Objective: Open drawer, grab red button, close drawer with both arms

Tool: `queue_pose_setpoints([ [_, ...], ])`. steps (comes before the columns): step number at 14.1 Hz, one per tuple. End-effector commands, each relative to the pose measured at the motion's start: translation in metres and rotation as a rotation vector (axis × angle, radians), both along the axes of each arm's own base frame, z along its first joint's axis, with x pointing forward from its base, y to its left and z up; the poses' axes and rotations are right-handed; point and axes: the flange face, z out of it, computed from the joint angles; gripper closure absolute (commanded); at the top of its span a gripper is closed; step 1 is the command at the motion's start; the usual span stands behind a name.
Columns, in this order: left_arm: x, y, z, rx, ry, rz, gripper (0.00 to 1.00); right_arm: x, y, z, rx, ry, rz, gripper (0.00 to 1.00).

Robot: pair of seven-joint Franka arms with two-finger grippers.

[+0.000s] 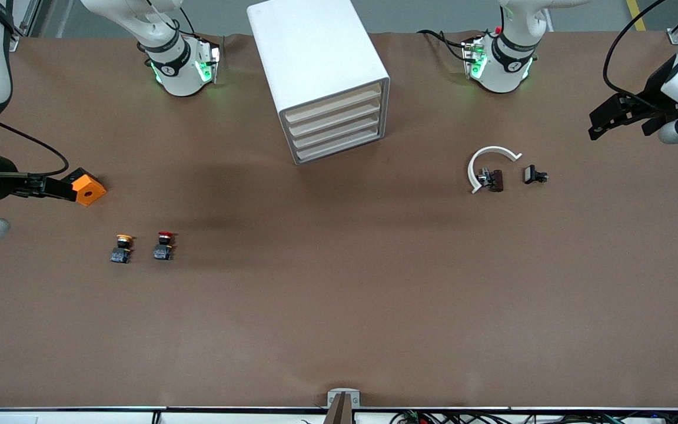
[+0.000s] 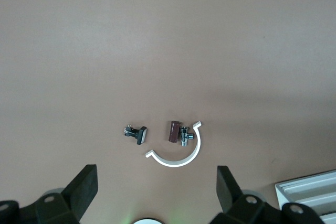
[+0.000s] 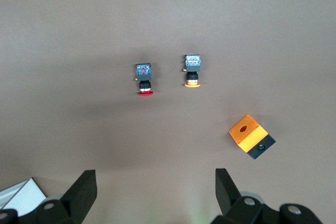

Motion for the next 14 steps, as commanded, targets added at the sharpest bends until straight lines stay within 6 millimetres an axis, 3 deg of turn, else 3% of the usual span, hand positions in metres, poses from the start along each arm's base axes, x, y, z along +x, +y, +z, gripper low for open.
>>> queue_pose_setpoints([
  [1, -0.006, 0.004, 0.003, -0.006, 0.000, -0.079, 0.00, -0.005, 0.001, 0.025, -0.013, -0.027, 0.007, 0.00],
  [5, -0.009, 0.007, 0.005, 0.004, 0.000, -0.077, 0.00, -0.012, -0.003, 0.058, -0.017, -0.035, -0.007, 0.00],
  [11, -0.026, 0.005, 0.009, 0.010, -0.003, -0.075, 0.00, -0.036, -0.004, 0.086, 0.016, -0.032, -0.021, 0.00],
  [14, -0.033, 0.005, 0.009, 0.013, -0.001, -0.076, 0.00, -0.046, -0.007, 0.100, 0.012, -0.127, -0.004, 0.00],
])
